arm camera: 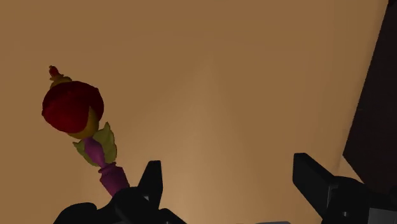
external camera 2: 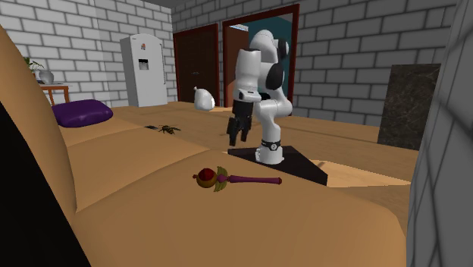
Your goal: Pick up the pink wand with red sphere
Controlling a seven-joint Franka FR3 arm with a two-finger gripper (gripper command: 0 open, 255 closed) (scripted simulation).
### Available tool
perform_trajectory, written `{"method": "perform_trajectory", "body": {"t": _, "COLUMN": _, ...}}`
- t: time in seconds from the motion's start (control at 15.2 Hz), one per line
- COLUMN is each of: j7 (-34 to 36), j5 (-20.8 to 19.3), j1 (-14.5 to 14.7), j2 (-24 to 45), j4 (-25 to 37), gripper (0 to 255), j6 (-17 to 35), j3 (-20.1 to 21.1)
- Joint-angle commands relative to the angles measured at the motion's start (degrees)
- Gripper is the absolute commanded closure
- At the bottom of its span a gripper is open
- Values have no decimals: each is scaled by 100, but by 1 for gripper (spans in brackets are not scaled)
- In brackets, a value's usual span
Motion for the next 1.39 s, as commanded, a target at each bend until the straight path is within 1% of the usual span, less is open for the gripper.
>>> {"method": "perform_trajectory", "body": {"t": 0.0, "j7": -805, "j5": 523, "j1": 124, "j2": 595, "j4": 334, "gripper": 0, "j6": 263, "j3": -226}}
{"method": "perform_trajectory", "body": {"t": 0.07, "j7": -1192, "j5": 817, "j1": 138, "j2": 887, "j4": 510, "gripper": 0, "j6": 349, "j3": -279}}
{"method": "perform_trajectory", "body": {"t": 0.2, "j7": -1958, "j5": 1425, "j1": 65, "j2": 1467, "j4": 889, "gripper": 0, "j6": 463, "j3": -276}}
{"method": "perform_trajectory", "body": {"t": 0.4, "j7": -2981, "j5": 2230, "j1": -237, "j2": 2263, "j4": 1521, "gripper": 0, "j6": 503, "j3": -51}}
{"method": "perform_trajectory", "body": {"t": 0.53, "j7": -3546, "j5": 2640, "j1": -501, "j2": 2729, "j4": 1977, "gripper": 0, "j6": 472, "j3": 183}}
{"method": "perform_trajectory", "body": {"t": 0.59, "j7": -3590, "j5": 2666, "j1": -542, "j2": 2768, "j4": 2023, "gripper": 0, "j6": 468, "j3": 225}}
{"method": "perform_trajectory", "body": {"t": 1.06, "j7": -3752, "j5": 2936, "j1": -665, "j2": 3069, "j4": 1798, "gripper": 0, "j6": 939, "j3": 384}}
{"method": "perform_trajectory", "body": {"t": 1.19, "j7": -3751, "j5": 2935, "j1": -666, "j2": 3069, "j4": 1797, "gripper": 0, "j6": 940, "j3": 385}}
{"method": "perform_trajectory", "body": {"t": 1.25, "j7": -3754, "j5": 2938, "j1": -665, "j2": 3070, "j4": 1783, "gripper": 255, "j6": 954, "j3": 387}}
{"method": "perform_trajectory", "body": {"t": 1.32, "j7": -3757, "j5": 2941, "j1": -669, "j2": 3073, "j4": 1789, "gripper": 255, "j6": 951, "j3": 387}}
